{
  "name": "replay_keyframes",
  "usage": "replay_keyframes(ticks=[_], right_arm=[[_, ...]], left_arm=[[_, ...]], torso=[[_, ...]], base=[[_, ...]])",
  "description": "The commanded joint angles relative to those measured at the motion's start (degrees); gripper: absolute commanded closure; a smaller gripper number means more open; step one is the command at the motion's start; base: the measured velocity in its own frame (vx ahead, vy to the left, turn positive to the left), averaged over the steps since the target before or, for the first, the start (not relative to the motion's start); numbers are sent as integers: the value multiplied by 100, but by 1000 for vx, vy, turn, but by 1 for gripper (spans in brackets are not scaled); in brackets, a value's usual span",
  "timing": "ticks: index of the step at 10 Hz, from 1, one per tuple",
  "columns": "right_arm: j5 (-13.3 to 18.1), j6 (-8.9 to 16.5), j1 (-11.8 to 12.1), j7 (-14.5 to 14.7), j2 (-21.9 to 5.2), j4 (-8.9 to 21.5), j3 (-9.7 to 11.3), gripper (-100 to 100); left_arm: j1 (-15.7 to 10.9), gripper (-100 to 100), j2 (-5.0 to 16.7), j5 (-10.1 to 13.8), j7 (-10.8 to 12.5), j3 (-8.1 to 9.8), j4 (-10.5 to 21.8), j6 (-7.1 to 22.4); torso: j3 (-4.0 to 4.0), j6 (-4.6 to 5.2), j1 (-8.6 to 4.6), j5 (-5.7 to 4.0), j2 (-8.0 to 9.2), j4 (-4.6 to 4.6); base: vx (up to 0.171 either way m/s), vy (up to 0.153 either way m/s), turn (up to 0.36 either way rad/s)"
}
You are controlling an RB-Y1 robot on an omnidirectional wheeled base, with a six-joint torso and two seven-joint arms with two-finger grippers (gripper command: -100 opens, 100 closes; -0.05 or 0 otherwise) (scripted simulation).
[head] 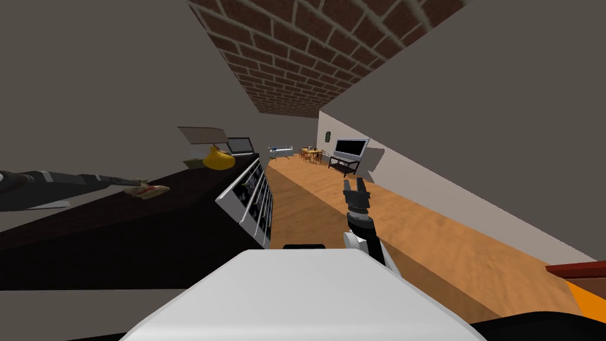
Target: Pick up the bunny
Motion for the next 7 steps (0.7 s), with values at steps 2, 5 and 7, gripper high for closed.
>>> replay_keyframes(ticks=[2, 5, 7], right_arm=[[0, 0, -1, 0, 0, 0, 0, 0], [0, 0, 1, 0, -1, 0, -1, 0], [0, 0, 1, 0, 0, 0, -1, 0]], left_arm=[[-5, 0, 11, 2, 4, -10, -2, 1], [-455, -100, 139, -182, -276, -1, -515, 49], [-681, -100, 204, -274, -415, 2, -771, 74]], torso=[[23, -1, -7, 0, 41, 9], [26, -12, 20, 4, 37, 15], [25, -16, 6, 4, 38, 13]], base=[[51, 11, -7], [172, 72, 324], [159, 20, 292]])
